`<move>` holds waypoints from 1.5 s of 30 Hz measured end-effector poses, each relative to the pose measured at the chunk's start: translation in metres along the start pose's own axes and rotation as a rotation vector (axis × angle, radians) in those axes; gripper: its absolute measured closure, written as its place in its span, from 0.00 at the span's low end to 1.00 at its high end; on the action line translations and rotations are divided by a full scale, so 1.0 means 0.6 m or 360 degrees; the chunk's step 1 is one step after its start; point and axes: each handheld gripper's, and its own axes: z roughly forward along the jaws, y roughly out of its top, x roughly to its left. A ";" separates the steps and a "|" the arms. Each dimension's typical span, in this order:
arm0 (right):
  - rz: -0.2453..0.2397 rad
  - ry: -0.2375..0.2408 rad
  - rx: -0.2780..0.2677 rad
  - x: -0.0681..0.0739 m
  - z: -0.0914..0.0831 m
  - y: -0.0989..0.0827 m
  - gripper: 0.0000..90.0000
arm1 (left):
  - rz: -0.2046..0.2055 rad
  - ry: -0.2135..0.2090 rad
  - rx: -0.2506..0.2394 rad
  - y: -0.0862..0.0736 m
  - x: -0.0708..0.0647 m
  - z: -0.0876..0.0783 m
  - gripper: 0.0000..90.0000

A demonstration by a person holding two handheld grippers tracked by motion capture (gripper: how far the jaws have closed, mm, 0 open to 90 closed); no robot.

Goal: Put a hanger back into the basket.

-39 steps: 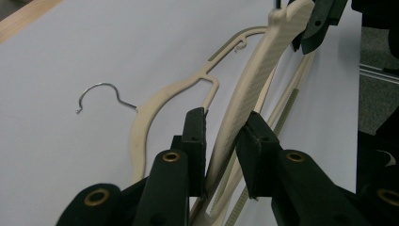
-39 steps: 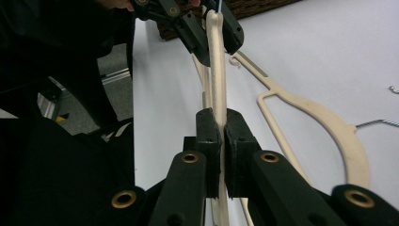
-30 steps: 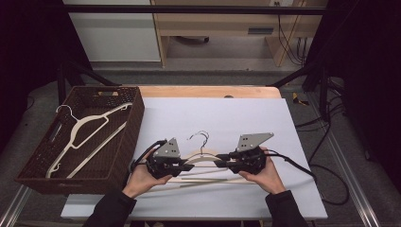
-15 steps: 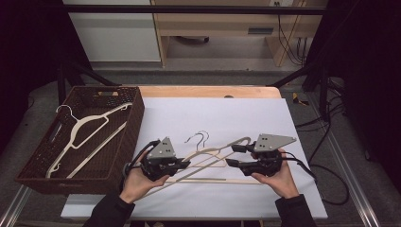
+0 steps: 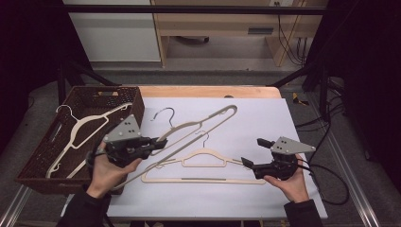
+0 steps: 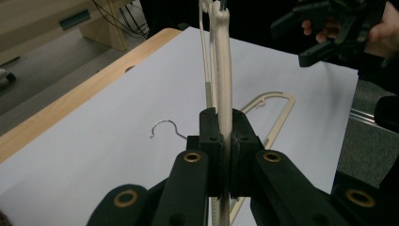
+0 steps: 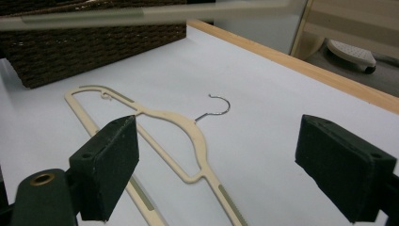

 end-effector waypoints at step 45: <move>0.0080 -0.0179 0.0023 -0.020 -0.012 -0.034 0.07 | -0.0440 0.0464 0.0108 -0.174 0.299 -0.179 0.96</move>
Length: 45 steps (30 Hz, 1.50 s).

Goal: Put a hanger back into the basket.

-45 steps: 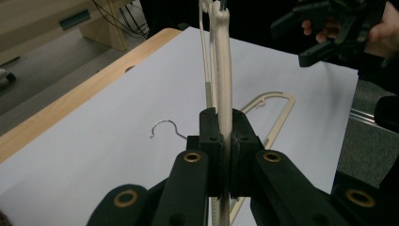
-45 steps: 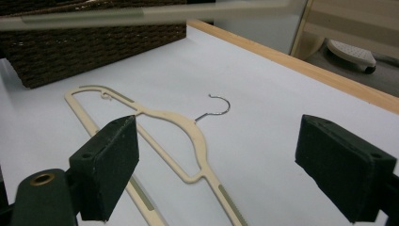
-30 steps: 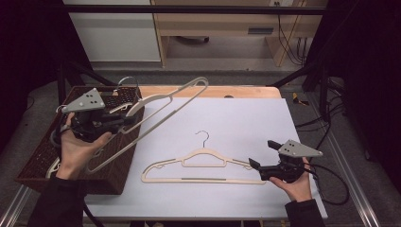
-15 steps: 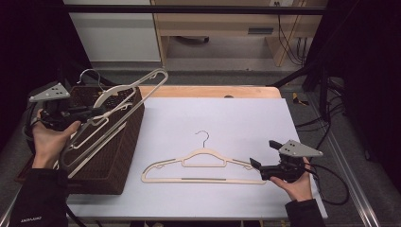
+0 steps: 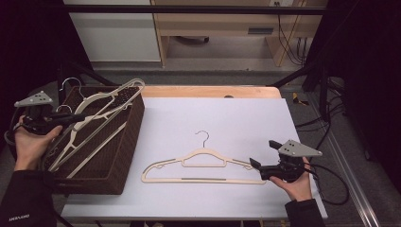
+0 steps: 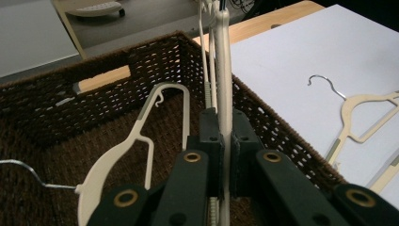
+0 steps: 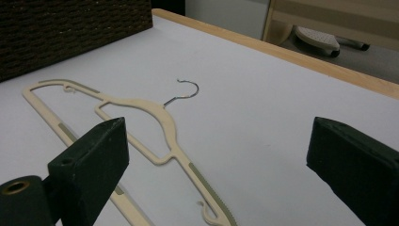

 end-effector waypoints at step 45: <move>-0.0002 0.0006 0.0013 0.003 0.000 0.004 0.06 | -0.0327 0.0329 0.0031 -0.097 0.006 -0.012 0.64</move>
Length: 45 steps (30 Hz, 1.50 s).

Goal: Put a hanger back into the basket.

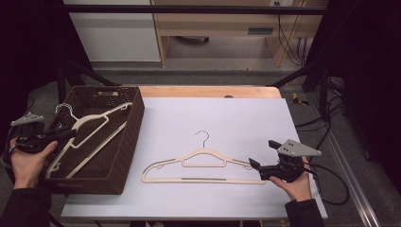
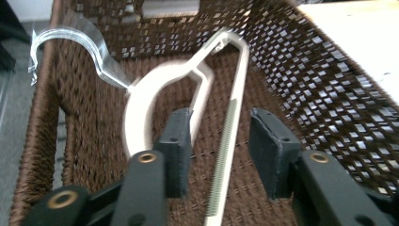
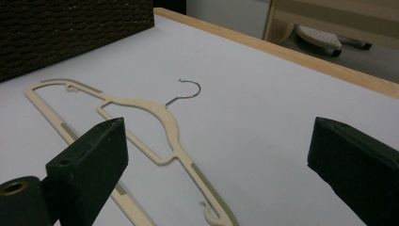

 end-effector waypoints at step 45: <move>-0.0020 0.0053 0.0087 0.002 0.034 0.000 0.13 | 0.0493 -0.0664 -0.0213 -0.038 -0.366 0.086 0.11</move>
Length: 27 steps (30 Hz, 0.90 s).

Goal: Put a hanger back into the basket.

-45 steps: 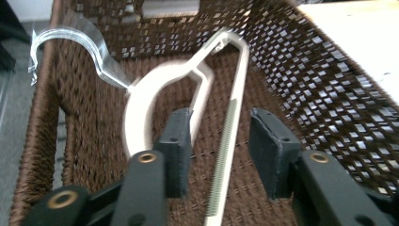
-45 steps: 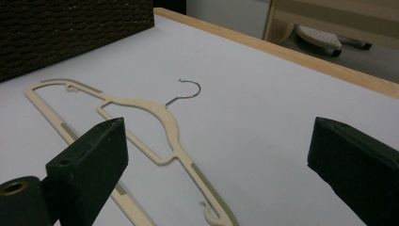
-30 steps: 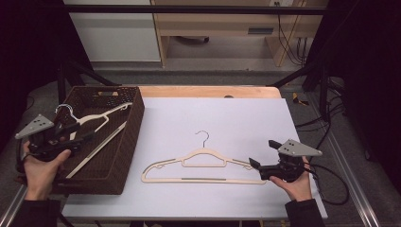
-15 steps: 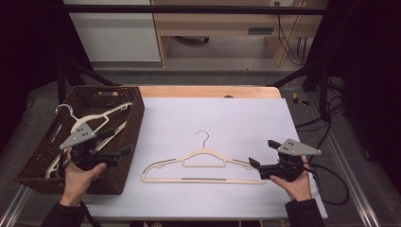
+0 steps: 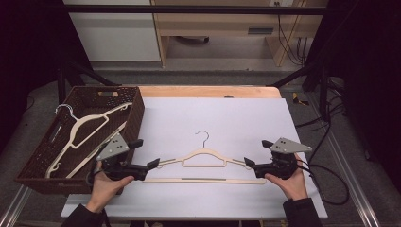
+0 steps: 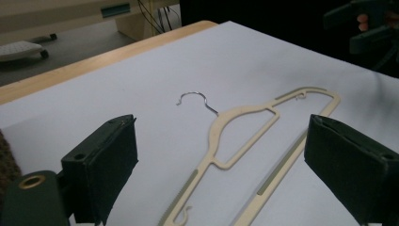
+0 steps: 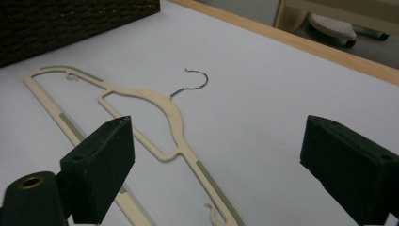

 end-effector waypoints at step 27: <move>-0.0184 0.0121 0.0540 -0.010 0.144 -0.043 0.56 | 0.0003 -0.0100 0.0186 -0.046 -0.016 0.075 0.12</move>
